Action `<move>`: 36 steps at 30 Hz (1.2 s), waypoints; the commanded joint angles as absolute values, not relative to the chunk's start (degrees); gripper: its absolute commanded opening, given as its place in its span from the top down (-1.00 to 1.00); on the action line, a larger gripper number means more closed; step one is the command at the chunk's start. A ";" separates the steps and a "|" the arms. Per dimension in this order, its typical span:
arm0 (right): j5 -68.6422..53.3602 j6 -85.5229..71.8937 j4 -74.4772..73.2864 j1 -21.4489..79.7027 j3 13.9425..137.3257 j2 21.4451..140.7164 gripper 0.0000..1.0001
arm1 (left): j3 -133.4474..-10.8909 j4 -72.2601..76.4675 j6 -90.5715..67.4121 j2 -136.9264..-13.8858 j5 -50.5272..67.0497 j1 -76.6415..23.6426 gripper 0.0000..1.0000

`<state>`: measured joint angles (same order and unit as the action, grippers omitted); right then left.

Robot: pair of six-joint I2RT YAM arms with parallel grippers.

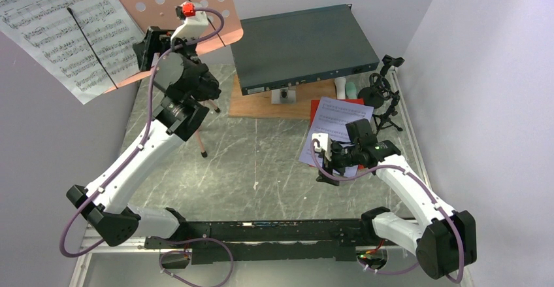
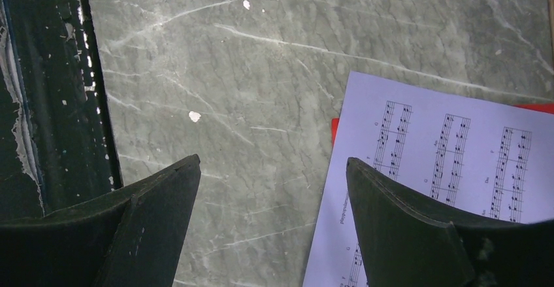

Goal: Pack up the instrument practice props
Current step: Pick up the sheet music from the music stand.

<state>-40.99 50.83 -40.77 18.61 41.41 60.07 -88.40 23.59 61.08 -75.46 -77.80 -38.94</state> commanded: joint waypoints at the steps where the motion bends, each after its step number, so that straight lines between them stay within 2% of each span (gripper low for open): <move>1: -42.24 51.06 -40.87 17.74 43.59 61.17 -0.70 | -86.17 41.14 70.05 -75.03 -75.57 -36.27 -0.44; 4: -42.32 51.15 -41.04 17.20 43.51 61.75 -0.70 | -84.96 37.45 64.28 -74.23 -74.05 -33.34 -0.43; 8: -42.57 51.32 -41.23 16.08 43.42 62.36 -0.70 | -85.64 24.17 48.98 -72.90 -72.12 -30.81 -0.41; 20: -42.81 51.70 -41.26 14.41 43.09 63.71 -0.70 | -84.72 11.34 35.95 -71.80 -71.73 -30.41 -0.40; 29: -42.89 51.86 -41.22 14.41 43.07 64.16 -0.70 | -86.96 7.34 34.60 -69.72 -73.22 -30.59 -0.14; 32: -42.89 51.86 -41.22 14.39 43.07 64.26 -0.70 | -87.52 5.51 33.38 -68.44 -72.53 -30.58 0.06; 36: -42.85 51.86 -41.18 14.41 43.11 64.21 -0.70 | -89.49 -5.50 25.87 -66.82 -69.66 -30.59 0.34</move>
